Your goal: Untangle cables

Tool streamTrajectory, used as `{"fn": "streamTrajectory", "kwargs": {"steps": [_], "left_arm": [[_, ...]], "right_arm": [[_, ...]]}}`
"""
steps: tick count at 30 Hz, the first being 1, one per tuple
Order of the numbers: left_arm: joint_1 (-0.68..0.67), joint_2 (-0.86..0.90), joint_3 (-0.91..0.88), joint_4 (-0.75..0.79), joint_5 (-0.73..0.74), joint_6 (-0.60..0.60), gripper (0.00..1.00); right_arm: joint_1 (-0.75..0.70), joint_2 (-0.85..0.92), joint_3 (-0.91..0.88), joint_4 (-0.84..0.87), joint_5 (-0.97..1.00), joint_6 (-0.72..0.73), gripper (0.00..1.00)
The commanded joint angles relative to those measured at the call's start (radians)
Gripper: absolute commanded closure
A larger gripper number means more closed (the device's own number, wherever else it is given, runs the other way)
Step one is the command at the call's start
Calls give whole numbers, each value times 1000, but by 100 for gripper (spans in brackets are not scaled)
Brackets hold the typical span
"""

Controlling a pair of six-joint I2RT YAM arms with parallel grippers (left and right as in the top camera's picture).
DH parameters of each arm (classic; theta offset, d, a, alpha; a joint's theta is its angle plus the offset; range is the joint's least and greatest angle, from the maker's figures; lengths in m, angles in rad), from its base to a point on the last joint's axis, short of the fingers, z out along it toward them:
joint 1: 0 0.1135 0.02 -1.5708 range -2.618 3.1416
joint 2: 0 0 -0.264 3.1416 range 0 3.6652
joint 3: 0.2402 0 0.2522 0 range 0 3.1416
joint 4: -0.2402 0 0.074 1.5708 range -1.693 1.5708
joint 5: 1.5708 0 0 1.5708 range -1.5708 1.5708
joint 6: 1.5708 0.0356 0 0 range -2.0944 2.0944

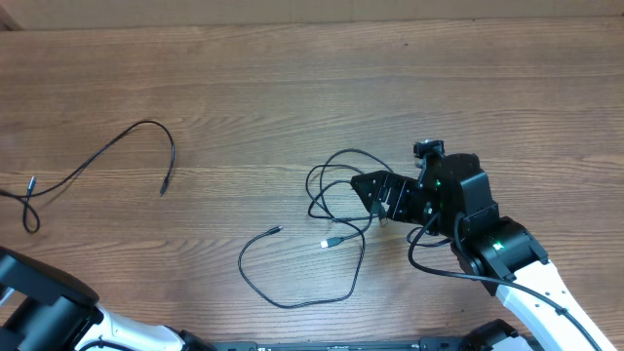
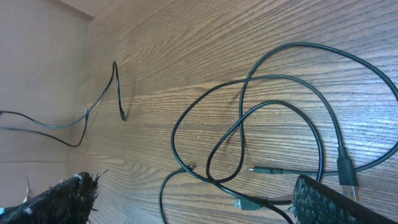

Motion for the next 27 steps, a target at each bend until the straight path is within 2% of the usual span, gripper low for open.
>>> {"fn": "streamTrajectory", "kwargs": {"steps": [1,4,6,9,10,11,15,17,19,23,24,25,26,27], "left_arm": [[2,7,6,-71,54,-27,0],[2,7,6,-253,-5,-136,0],[2,7,6,-380,-119,-249,0],[2,7,6,-474,-201,-365,0],[2,7,6,-527,-224,-446,0],[2,7,6,-566,-220,-517,0],[2,7,6,-697,-196,-674,0],[2,7,6,-711,-160,-686,0],[2,6,6,-709,-164,-687,7],[29,5,9,-679,-166,-690,28],[34,5,9,-688,-158,-682,25],[46,5,9,-711,-114,-673,9],[48,5,9,-719,-68,-644,0],[50,4,10,-718,-34,-623,0]], "right_arm": [[-2,2,0,5,-5,-16,0],[-2,2,0,6,-5,-16,0],[-2,2,0,6,-5,-16,0],[-2,2,0,5,-5,-33,0],[-2,2,0,5,-5,-35,0],[-2,2,0,5,-5,-35,0],[-2,2,0,5,-5,-35,0],[-2,2,0,5,-5,-35,0],[-2,2,0,5,-5,-35,0],[-2,2,0,5,-5,-35,0],[-2,2,0,5,-5,-35,0],[-2,2,0,6,3,-34,0],[-2,2,0,8,6,-34,0],[-2,2,0,9,6,-34,0]]}}
